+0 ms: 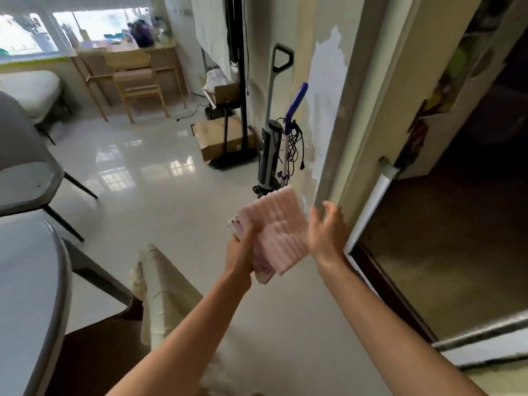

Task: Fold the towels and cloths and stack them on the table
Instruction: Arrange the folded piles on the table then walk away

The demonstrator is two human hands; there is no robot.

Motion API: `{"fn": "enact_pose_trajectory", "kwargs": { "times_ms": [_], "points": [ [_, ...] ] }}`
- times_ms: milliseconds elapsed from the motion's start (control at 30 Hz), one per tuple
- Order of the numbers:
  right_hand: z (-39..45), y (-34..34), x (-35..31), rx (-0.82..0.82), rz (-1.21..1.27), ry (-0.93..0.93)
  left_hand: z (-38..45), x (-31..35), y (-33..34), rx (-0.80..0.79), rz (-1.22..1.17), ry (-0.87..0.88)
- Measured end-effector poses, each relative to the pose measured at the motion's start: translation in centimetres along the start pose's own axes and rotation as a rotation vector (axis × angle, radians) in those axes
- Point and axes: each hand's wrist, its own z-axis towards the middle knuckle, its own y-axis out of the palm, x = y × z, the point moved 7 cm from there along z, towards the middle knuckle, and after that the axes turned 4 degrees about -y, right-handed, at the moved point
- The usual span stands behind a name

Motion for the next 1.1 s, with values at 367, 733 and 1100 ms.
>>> {"fn": "enact_pose_trajectory", "kwargs": {
  "times_ms": [367,733,1100],
  "points": [
    [12.2,13.7,-0.3,-0.560,0.417,0.104,14.1,6.0,5.4,-0.241,-0.081,-0.193],
    [28.9,28.0,-12.8,-0.770,0.338,-0.034,33.9,21.9,4.4,-0.109,0.160,0.096],
    [35.3,63.3,-28.9,-1.136,0.590,0.173,53.6,43.3,-14.5,0.294,-0.146,0.398]
  ]
}}
